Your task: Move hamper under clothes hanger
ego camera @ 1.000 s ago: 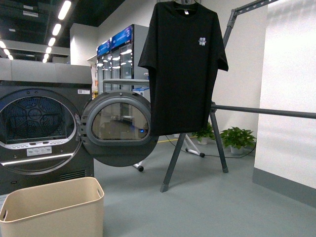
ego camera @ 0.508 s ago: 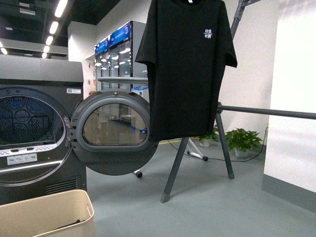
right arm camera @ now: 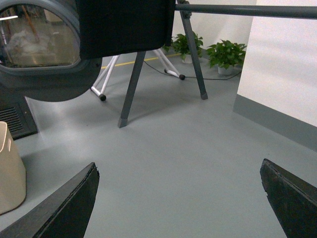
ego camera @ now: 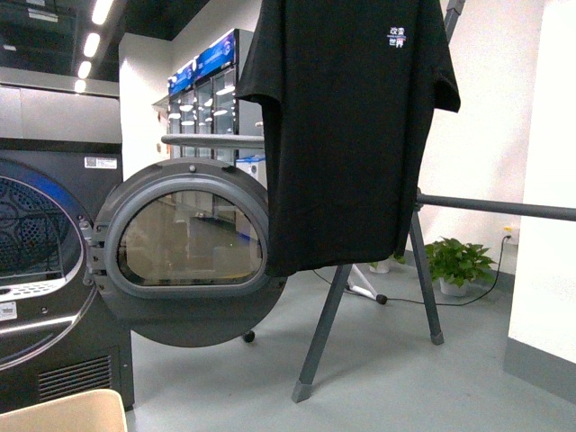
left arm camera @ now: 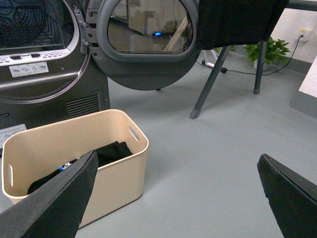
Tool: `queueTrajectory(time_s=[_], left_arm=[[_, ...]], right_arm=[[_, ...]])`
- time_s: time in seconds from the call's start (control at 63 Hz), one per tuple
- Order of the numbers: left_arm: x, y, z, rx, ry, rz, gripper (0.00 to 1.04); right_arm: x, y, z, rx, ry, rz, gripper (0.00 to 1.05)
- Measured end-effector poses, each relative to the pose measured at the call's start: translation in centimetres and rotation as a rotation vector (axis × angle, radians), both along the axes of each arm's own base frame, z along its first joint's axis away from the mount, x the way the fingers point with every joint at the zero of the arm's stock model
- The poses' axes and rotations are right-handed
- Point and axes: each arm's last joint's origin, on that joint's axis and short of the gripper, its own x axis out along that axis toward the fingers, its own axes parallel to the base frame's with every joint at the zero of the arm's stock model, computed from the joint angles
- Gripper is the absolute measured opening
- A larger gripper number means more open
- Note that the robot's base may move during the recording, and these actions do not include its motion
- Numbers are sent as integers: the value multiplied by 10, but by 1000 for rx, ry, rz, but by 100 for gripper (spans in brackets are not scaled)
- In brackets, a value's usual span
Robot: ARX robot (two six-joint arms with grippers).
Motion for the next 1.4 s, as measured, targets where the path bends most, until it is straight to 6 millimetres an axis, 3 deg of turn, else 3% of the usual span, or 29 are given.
queueTrajectory(time_s=[1.397], left_arm=[[0, 0, 0, 0, 1, 0, 98]], right_arm=[[0, 0, 0, 0, 0, -1, 97]])
